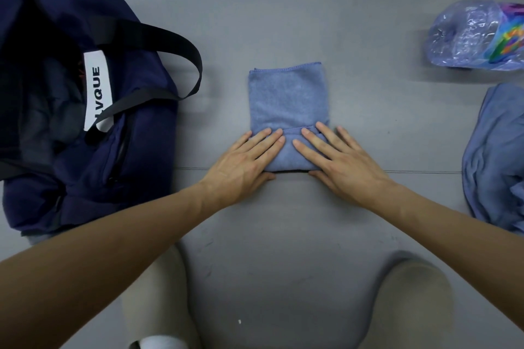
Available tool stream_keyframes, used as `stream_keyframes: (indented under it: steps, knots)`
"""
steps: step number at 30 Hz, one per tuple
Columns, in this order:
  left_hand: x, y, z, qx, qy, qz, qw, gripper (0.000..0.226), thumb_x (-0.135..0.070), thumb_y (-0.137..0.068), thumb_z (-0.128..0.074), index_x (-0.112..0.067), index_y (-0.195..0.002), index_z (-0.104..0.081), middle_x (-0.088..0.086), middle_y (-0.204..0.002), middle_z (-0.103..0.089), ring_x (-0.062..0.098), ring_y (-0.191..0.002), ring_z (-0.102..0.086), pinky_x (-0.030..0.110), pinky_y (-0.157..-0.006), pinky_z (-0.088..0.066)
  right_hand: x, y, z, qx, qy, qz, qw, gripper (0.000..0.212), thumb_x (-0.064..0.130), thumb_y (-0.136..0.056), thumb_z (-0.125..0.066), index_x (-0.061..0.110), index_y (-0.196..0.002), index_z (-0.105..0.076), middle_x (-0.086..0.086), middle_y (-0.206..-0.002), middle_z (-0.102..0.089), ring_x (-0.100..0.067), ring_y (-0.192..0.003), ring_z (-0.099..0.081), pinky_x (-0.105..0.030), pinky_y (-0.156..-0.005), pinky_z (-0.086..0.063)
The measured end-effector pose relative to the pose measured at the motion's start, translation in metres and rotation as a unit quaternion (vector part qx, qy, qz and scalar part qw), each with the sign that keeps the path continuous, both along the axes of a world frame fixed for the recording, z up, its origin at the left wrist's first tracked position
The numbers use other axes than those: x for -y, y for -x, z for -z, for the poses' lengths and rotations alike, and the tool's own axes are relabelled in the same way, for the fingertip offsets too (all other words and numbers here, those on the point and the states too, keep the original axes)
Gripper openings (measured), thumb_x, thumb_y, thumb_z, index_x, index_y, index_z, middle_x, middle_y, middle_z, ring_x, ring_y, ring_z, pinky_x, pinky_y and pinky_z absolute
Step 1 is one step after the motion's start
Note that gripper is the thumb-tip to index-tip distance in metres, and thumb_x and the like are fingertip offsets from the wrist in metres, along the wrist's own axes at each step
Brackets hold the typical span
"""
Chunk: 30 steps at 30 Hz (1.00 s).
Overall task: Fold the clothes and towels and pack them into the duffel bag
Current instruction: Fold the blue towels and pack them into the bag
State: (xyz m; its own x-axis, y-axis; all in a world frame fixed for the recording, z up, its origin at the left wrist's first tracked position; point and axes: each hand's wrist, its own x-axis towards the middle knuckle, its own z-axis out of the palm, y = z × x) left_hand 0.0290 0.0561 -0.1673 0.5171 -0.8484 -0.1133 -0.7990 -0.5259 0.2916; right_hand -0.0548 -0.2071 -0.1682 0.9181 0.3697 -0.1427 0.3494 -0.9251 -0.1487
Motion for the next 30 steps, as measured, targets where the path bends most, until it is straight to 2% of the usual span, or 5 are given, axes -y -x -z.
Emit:
stream_keyframes:
  steps: [9, 13, 19, 25, 30]
  knots:
    - [0.009, -0.010, -0.031, -0.078, 0.081, -0.108, 0.988, 0.053, -0.032, -0.099, -0.054, -0.021, -0.150, -0.046, -0.001, -0.111, -0.071, 0.024, -0.094, -0.067, 0.033, -0.076, -0.052, -0.006, -0.013, -0.032, -0.081, -0.127, 0.106, 0.983, 0.059, 0.050, -0.098, -0.036, 0.025, -0.152, -0.039, -0.009, -0.140, -0.059, -0.030, -0.129, -0.054, -0.040, -0.105, -0.044]
    - [0.015, -0.007, -0.035, -0.103, 0.075, -0.182, 0.975, 0.050, -0.032, -0.101, -0.055, -0.028, -0.150, -0.044, -0.014, -0.070, -0.047, 0.023, -0.069, -0.059, 0.030, -0.063, -0.041, -0.013, -0.019, -0.043, -0.053, -0.152, 0.152, 0.975, 0.057, 0.037, -0.099, -0.053, 0.029, -0.153, -0.038, -0.006, -0.107, -0.070, -0.033, -0.089, -0.067, -0.039, -0.070, -0.051]
    - [0.018, -0.012, -0.031, -0.137, 0.074, -0.231, 0.960, 0.051, -0.037, -0.101, -0.053, -0.031, -0.150, -0.041, -0.009, -0.087, -0.054, 0.018, -0.082, -0.057, 0.035, -0.076, -0.047, -0.010, -0.024, -0.027, 0.002, -0.097, 0.086, 0.992, 0.073, 0.006, -0.088, -0.062, 0.034, -0.151, -0.038, -0.011, -0.163, -0.026, -0.034, -0.052, -0.055, -0.029, -0.042, -0.038]
    - [0.024, -0.020, -0.026, -0.020, 0.056, -0.184, 0.981, 0.043, -0.025, -0.096, -0.062, -0.026, -0.138, -0.056, 0.003, -0.138, -0.053, 0.027, -0.106, -0.059, 0.040, -0.080, -0.052, -0.008, -0.014, -0.016, -0.001, -0.013, 0.044, 0.999, 0.063, 0.053, -0.096, -0.051, 0.030, -0.153, -0.038, -0.011, -0.162, -0.028, -0.037, -0.140, -0.039, -0.051, -0.101, -0.044]
    - [0.010, -0.016, -0.008, 0.035, 0.083, -0.022, 0.996, 0.045, -0.028, -0.099, -0.061, -0.016, -0.142, -0.056, 0.010, -0.146, -0.054, 0.032, -0.134, -0.051, 0.048, -0.101, -0.048, -0.006, -0.017, -0.015, -0.017, -0.008, 0.027, 0.999, 0.083, 0.045, -0.089, -0.066, 0.022, -0.158, -0.026, -0.011, -0.167, -0.012, -0.038, -0.153, -0.012, -0.058, -0.118, -0.025]
